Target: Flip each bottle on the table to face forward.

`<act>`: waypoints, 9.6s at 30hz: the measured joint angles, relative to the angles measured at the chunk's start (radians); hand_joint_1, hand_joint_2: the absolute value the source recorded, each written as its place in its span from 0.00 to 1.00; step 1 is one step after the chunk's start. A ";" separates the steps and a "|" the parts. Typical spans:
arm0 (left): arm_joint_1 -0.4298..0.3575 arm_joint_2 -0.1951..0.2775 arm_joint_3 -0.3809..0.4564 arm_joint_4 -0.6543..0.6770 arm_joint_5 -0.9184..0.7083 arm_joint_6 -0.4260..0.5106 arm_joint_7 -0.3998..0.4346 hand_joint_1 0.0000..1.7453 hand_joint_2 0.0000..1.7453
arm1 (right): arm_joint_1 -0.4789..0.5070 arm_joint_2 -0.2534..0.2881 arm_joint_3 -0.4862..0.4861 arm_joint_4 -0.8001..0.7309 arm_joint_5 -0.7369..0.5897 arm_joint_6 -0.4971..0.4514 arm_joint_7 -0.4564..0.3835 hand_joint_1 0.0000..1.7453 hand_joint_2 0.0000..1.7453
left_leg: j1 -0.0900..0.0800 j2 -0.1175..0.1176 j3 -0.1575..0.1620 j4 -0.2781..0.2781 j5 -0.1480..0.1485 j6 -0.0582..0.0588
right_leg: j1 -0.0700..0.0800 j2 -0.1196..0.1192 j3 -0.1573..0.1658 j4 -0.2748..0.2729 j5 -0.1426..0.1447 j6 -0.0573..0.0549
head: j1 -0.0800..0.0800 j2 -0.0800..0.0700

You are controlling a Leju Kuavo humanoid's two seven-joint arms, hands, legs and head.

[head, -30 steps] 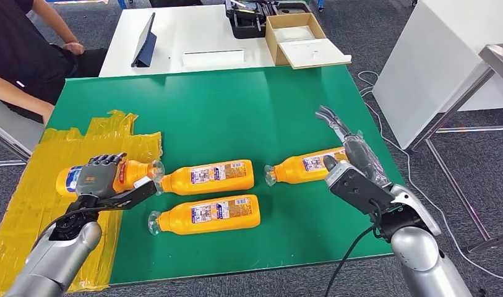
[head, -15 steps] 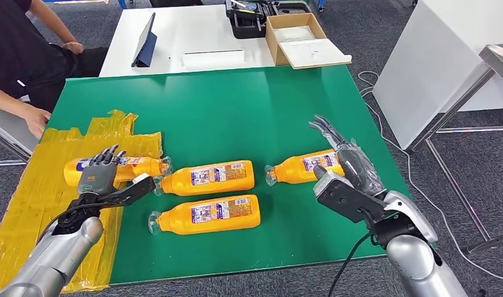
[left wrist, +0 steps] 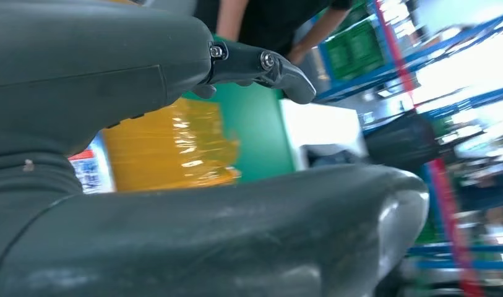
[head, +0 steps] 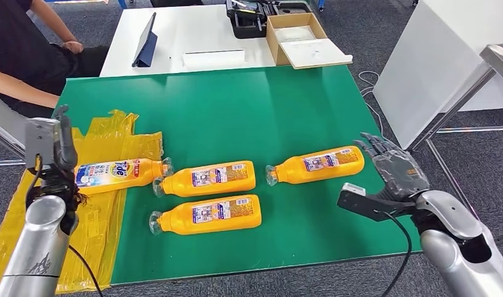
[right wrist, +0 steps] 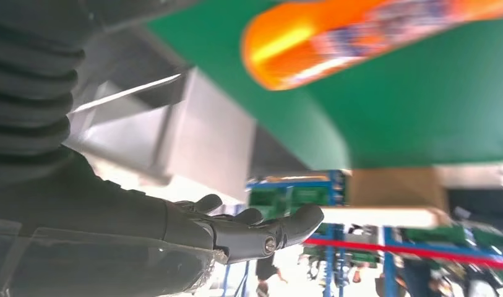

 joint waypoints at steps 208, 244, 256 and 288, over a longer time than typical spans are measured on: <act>0.290 0.148 0.031 -0.410 0.389 -0.022 -0.123 0.00 0.00 | -0.336 0.265 0.301 0.803 0.394 -0.020 0.084 1.00 1.00 | 0.003 -0.004 0.009 0.000 0.000 0.001 | 0.000 -0.002 0.006 -0.003 -0.001 0.004 | 0.000 0.000; 0.383 0.180 0.172 -0.432 0.531 -0.129 -0.133 0.00 0.00 | -0.098 0.154 0.022 0.347 0.192 0.015 0.075 1.00 1.00 | 0.003 -0.006 0.004 0.000 -0.003 0.002 | 0.000 -0.004 0.004 -0.004 -0.002 0.005 | 0.000 0.000; 0.399 0.133 0.074 -0.477 0.608 -0.158 -0.156 0.00 1.00 | 0.053 -0.001 -0.181 0.159 -0.356 -0.045 -0.034 1.00 1.00 | -0.002 -0.006 0.002 0.000 -0.005 0.004 | -0.002 -0.003 0.004 -0.004 -0.004 0.008 | 0.000 0.000; 0.013 -0.199 -0.581 -0.469 0.677 -0.022 -0.003 0.00 1.00 | -0.310 0.372 0.144 0.231 -0.517 -0.247 0.084 1.00 1.00 | -0.002 -0.008 0.001 0.000 0.000 0.009 | -0.002 -0.006 0.004 -0.003 -0.003 0.009 | 0.000 0.000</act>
